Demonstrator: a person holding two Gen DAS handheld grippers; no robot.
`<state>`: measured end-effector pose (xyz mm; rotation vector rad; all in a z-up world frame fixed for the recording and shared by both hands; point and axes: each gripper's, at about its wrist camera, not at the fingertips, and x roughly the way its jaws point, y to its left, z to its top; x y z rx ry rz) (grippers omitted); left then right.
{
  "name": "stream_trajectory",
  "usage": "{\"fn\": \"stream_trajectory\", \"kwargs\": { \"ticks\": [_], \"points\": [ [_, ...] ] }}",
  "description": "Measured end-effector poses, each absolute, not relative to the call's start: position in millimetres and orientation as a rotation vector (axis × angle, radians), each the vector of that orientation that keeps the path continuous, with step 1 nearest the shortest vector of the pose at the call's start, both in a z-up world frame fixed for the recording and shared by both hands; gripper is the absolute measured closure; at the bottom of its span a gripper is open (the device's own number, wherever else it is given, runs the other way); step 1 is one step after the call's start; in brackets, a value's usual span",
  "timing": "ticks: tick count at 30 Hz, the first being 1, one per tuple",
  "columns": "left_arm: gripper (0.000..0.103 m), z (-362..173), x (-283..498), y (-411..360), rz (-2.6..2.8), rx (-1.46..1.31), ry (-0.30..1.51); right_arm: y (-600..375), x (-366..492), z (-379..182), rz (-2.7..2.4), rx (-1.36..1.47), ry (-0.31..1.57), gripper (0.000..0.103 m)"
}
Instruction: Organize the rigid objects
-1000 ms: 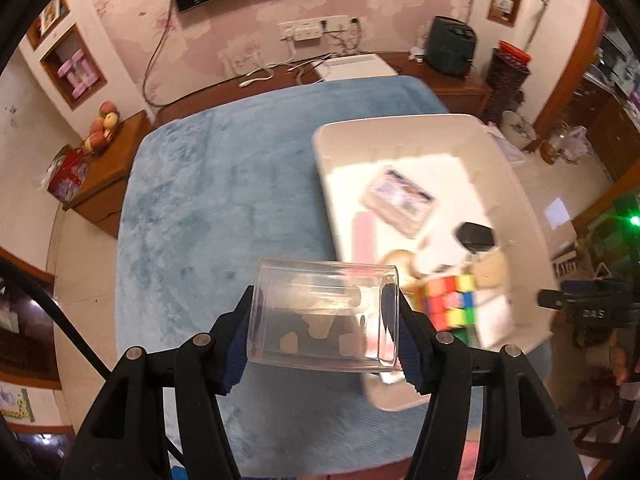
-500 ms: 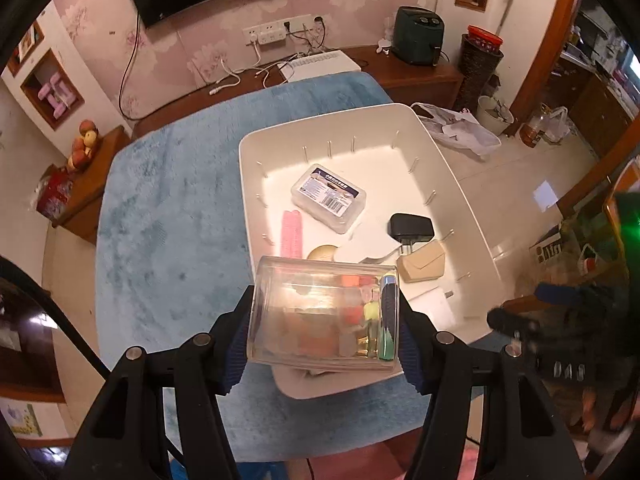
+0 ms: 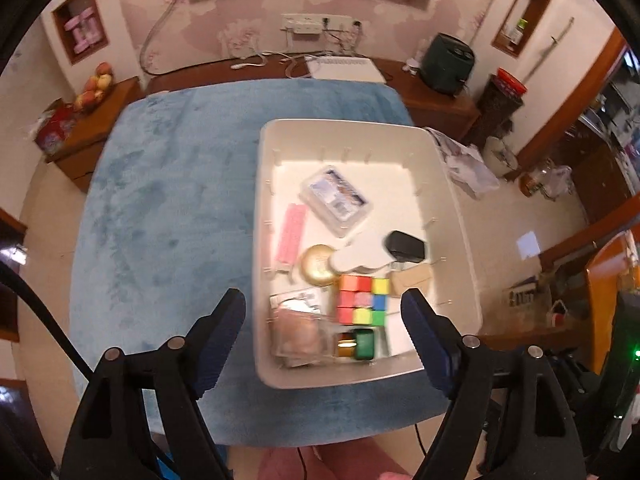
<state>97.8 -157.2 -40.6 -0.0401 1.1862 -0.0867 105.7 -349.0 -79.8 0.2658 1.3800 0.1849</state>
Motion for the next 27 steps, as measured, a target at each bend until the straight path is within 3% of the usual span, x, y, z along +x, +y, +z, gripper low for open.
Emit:
{"fn": "stream_trajectory", "kwargs": {
  "ticks": [13, 27],
  "points": [
    [0.021, -17.0, 29.0, -76.1, 0.059, -0.207, 1.207, -285.8, 69.0, -30.1, 0.243, 0.238, 1.313, 0.001],
    [0.02, 37.2, -21.7, -50.2, 0.06, -0.157, 0.99, -250.1, 38.9, 34.8, 0.181, 0.189, 1.098, 0.001]
  ]
}}
